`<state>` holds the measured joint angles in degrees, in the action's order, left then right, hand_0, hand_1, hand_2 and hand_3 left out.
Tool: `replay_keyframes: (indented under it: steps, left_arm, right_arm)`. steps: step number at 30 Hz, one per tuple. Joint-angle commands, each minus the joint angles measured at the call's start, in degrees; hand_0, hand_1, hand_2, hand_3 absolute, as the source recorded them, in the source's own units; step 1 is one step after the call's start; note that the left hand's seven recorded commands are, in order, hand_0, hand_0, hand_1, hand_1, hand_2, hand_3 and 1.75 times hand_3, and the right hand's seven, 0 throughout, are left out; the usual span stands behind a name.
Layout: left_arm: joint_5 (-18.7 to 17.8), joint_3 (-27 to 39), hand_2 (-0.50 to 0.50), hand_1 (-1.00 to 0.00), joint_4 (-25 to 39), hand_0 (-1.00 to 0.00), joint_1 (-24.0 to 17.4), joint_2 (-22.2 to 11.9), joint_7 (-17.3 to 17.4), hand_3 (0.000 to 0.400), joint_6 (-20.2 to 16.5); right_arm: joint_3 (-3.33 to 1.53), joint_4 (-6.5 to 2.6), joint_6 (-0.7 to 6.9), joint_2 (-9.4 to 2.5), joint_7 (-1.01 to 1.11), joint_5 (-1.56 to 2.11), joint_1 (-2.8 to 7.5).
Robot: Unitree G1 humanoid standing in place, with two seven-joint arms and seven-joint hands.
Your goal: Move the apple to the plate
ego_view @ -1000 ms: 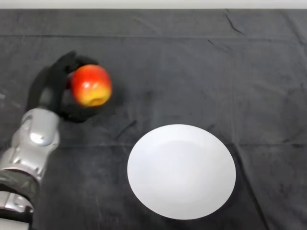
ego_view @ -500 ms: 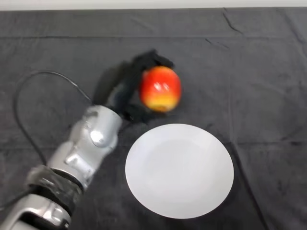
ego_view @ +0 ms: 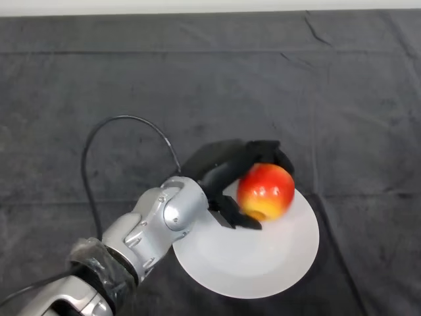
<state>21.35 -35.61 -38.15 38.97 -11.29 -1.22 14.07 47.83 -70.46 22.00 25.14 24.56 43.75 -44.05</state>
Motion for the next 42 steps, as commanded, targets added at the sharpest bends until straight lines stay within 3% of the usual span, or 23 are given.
replay_keyframes:
  steps: [1, 11, 12, 13, 14, 15, 16, 17, 29, 42]
  left_arm:
    - [-1.11, -2.63, 0.00, -1.00, 1.51, -1.00, 1.04, -1.94, 2.17, 0.400, -0.16]
    - [-1.55, -5.36, -0.01, -0.98, 0.42, -1.00, 3.07, -3.50, 7.51, 0.400, 0.72]
    - [-1.48, -5.49, -0.06, -0.80, 0.31, -0.93, 3.19, -3.60, 7.69, 0.372, 0.76]
    - [-1.40, -5.59, -0.07, -0.58, 0.25, -0.72, 3.25, -3.67, 7.78, 0.287, 0.78]
    - [-1.32, -5.67, -0.09, -0.42, 0.22, -0.59, 3.30, -3.73, 7.82, 0.235, 0.77]
    - [-1.20, -5.76, -0.09, -0.10, 0.25, -0.28, 3.30, -3.80, 7.83, 0.111, 0.73]
    - [-1.10, -5.83, -0.05, 0.00, 0.36, -0.10, 3.26, -3.88, 7.83, 0.041, 0.66]
    - [-1.02, -5.88, 0.00, 0.00, 0.47, 0.00, 3.23, -3.93, 7.82, 0.000, 0.57]
    - [-2.16, -2.93, 0.00, 0.00, 2.48, 0.00, 3.87, -6.82, 8.43, 0.000, 1.53]
    - [-8.00, 8.82, 0.00, 0.00, 3.72, 0.00, 0.77, -15.40, 5.56, 0.000, 7.91]
  right_arm:
    - [0.04, 1.47, 0.12, 2.02, -0.72, 1.51, -2.78]
    - [0.01, 1.44, 0.13, 2.05, -0.73, 1.59, -2.79]
    - [0.00, 1.43, 0.13, 2.05, -0.73, 1.59, -2.79]
    - [0.00, 1.42, 0.13, 2.05, -0.73, 1.60, -2.80]
    - [0.00, 1.42, 0.13, 2.06, -0.73, 1.61, -2.80]
    - [-0.01, 1.41, 0.13, 2.06, -0.73, 1.61, -2.80]
    - [-0.01, 1.40, 0.13, 2.06, -0.73, 1.62, -2.80]
    - [-0.01, 1.40, 0.13, 2.07, -0.73, 1.63, -2.80]
    - [-0.05, 1.36, 0.13, 2.08, -0.73, 1.69, -2.81]
    - [-0.11, 1.42, 0.12, 2.06, -0.75, 1.74, -2.77]
